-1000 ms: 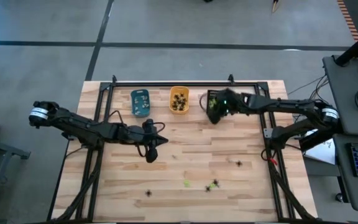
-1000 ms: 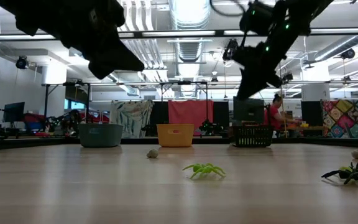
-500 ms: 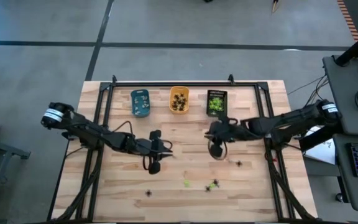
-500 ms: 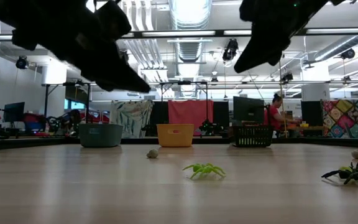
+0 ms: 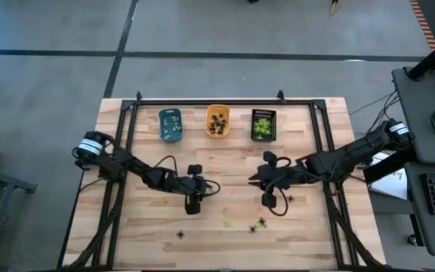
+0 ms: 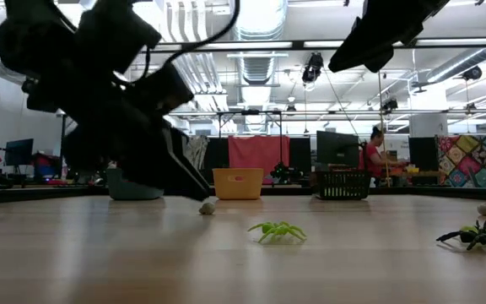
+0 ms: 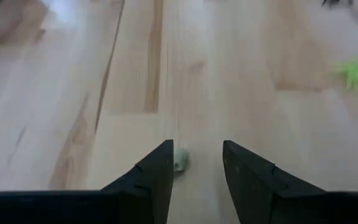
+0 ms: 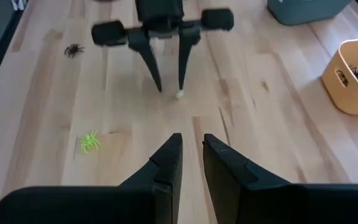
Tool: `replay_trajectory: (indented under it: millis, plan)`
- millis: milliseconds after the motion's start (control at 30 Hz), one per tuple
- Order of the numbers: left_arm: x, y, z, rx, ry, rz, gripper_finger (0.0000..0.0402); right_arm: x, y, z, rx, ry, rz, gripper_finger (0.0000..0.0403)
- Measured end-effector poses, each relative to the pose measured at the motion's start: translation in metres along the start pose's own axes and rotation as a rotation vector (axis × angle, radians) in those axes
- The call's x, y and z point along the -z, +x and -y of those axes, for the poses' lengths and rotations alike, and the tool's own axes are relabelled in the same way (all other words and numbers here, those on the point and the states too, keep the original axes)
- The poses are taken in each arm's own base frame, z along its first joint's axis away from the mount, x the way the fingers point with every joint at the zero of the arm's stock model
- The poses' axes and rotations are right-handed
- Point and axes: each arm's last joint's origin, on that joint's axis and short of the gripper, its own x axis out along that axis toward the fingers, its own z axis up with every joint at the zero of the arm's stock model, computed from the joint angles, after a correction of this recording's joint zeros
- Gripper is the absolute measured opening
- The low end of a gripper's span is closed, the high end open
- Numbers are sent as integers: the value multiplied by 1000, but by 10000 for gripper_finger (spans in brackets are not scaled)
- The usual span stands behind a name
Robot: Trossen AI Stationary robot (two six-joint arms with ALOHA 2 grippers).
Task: Sort Halloween decoration
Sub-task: Put the white skull toy into the blue bin
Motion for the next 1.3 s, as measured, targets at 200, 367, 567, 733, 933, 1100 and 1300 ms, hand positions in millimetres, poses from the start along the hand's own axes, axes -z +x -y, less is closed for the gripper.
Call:
replay_trajectory:
  millis: [200, 367, 567, 733, 933, 1100, 1300]
  plan:
    - [5, 17, 2, -16, 45, -36, 123, 0, 0, 0, 1, -2, 1, 57]
    - [5, 24, 2, -31, 54, -34, 122, -1, 0, 0, -1, 0, 6, 57]
    - [1, 20, 2, -26, 38, -33, 96, -1, 0, 0, -1, 7, 8, 57]
    - [-15, 1, 1, -35, -16, -112, 76, -1, 0, 0, -2, 15, 8, 57]
    - [-24, -37, -2, -127, -197, -462, 72, -1, 1, 0, -4, 11, 19, 57]
    - [-19, -75, -3, -323, -450, -770, 72, 0, 1, 0, -2, 9, 15, 57]
    - [-5, -100, -1, -511, -669, -986, 72, 1, 1, 0, -1, 9, 14, 57]
